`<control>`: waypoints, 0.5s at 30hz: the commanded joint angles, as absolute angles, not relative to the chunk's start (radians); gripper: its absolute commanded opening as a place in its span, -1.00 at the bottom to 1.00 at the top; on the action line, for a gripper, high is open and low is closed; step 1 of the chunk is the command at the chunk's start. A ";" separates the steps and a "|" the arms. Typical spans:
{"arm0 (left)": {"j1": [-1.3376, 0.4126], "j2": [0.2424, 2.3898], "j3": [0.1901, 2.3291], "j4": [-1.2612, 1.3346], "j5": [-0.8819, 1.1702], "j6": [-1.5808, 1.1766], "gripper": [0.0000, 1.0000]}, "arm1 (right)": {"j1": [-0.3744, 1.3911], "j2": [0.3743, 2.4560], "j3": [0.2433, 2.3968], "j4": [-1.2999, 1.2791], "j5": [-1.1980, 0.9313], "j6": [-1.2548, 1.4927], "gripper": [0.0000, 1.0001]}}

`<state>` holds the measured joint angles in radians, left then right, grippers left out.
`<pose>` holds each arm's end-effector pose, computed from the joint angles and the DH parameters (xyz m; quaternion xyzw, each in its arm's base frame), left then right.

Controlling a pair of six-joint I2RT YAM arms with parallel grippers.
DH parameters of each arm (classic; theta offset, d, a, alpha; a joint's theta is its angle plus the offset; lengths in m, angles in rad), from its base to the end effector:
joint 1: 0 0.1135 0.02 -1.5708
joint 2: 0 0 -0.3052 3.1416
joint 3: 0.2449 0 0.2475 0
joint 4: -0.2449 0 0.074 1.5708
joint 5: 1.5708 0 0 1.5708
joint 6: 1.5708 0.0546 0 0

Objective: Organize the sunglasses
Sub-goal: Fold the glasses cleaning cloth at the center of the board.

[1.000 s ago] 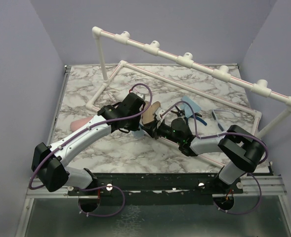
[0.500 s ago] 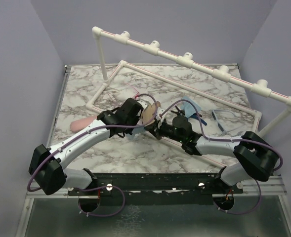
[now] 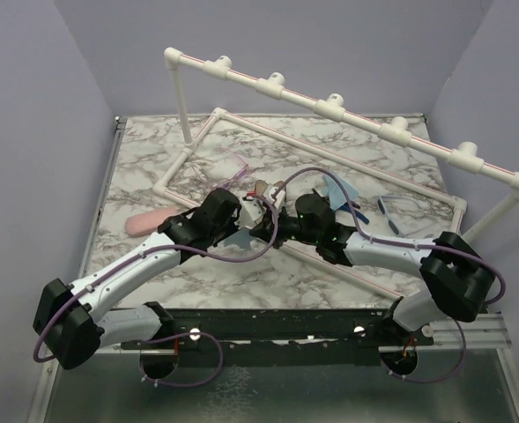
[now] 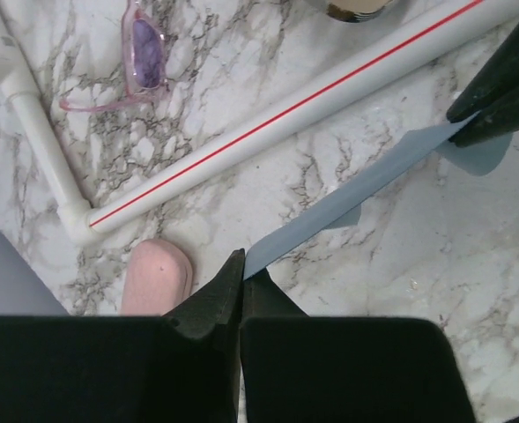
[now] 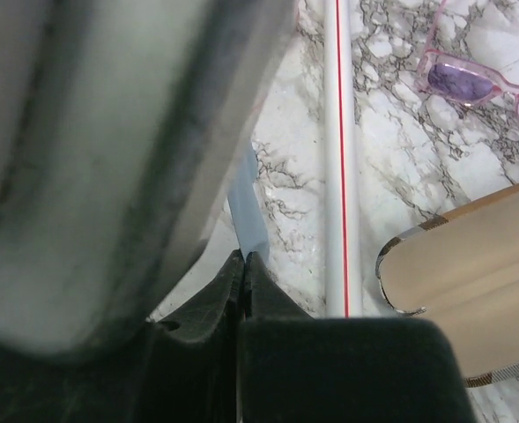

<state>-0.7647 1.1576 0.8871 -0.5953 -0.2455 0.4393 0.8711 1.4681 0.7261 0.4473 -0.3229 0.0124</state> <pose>0.1731 -0.1477 0.2900 0.4926 0.7916 0.0579 0.3567 0.1971 0.2610 0.2625 -0.4171 0.6810 0.3681 0.4762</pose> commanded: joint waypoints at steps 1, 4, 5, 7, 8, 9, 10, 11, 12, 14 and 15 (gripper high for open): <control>-0.755 1.130 0.834 -0.516 -0.311 0.585 -1.00 | 0.870 1.538 0.827 0.332 -0.296 -0.017 -0.99; -0.737 1.121 0.825 -0.463 -0.310 0.647 -1.00 | 0.870 1.589 0.906 0.246 -0.289 -0.103 -0.99; -0.737 1.121 0.826 -0.458 -0.298 0.662 -1.00 | 0.870 1.601 0.917 0.230 -0.295 -0.116 -0.99; -0.738 1.114 0.817 -0.460 -0.249 0.677 -1.00 | 0.870 1.610 0.915 0.230 -0.311 -0.126 -0.99; -0.737 1.105 0.804 -0.464 -0.216 0.679 -1.00 | 0.874 1.609 0.907 0.234 -0.321 -0.127 -0.99; -0.739 1.093 0.785 -0.472 -0.183 0.678 -1.00 | 0.881 1.606 0.898 0.239 -0.332 -0.128 -0.99; -0.740 1.079 0.755 -0.480 -0.150 0.678 -1.00 | 0.890 1.603 0.885 0.249 -0.343 -0.130 -0.99; -0.743 1.064 0.740 -0.489 -0.123 0.677 -1.00 | 0.903 1.600 0.872 0.257 -0.356 -0.126 -0.99; -0.746 1.052 0.718 -0.499 -0.100 0.677 -1.00 | 0.917 1.601 0.859 0.268 -0.370 -0.117 -0.99; -0.752 1.026 0.683 -0.521 -0.064 0.679 -1.00 | 0.937 1.610 0.832 0.292 -0.405 -0.071 -0.99; -0.756 1.018 0.672 -0.539 -0.044 0.681 -1.00 | 0.945 1.618 0.818 0.303 -0.416 -0.046 -0.99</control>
<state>-0.7036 1.0470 0.7341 -0.4591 -0.2398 0.5488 0.8959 1.5826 0.8524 0.2932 -0.3542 -0.1009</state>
